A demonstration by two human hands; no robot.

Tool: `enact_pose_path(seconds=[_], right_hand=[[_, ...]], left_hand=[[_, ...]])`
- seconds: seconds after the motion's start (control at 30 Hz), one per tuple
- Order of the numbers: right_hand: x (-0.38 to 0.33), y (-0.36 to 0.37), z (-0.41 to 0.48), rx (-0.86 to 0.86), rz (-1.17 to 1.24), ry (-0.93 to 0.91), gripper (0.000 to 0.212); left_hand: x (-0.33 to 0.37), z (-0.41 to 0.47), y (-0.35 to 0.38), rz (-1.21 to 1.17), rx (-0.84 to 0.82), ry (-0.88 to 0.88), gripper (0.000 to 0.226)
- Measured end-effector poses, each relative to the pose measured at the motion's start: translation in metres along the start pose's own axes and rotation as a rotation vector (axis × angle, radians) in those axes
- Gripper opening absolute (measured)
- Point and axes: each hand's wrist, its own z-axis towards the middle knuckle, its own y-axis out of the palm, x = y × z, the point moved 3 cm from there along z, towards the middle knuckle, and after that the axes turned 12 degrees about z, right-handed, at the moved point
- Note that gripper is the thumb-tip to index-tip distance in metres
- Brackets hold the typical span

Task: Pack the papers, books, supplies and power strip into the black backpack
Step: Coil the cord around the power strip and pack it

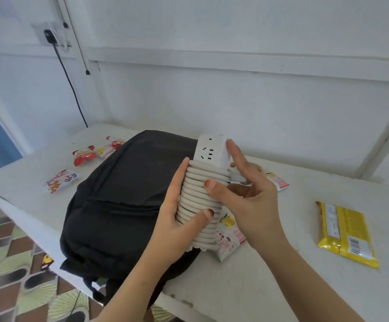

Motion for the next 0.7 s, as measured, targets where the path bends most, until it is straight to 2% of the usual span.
enact_pose_path(seconds=[0.17, 0.27, 0.43, 0.53, 0.6, 0.7], right_hand=[[-0.003, 0.016, 0.006, -0.05, 0.058, -0.029, 0.065], [-0.004, 0.027, 0.009, -0.06, 0.084, -0.055, 0.068], [-0.001, 0.044, 0.014, -0.018, 0.024, -0.108, 0.069], [0.003, 0.051, 0.014, 0.032, -0.009, -0.13, 0.068], [0.005, 0.055, 0.013, 0.067, -0.034, -0.145, 0.067], [0.009, 0.062, 0.009, 0.118, -0.051, -0.171, 0.066]], left_hand=[[0.009, 0.002, -0.021, 0.091, -0.083, 0.036, 0.084], [-0.004, 0.021, -0.055, 0.073, -0.008, -0.124, 0.09], [-0.006, 0.009, -0.111, 0.446, -0.056, -0.041, 0.073], [-0.017, -0.003, -0.142, 0.672, -0.277, -0.104, 0.064], [-0.029, -0.011, -0.162, 0.802, -0.495, -0.194, 0.078], [-0.042, -0.026, -0.178, 1.028, -0.763, -0.132, 0.101]])
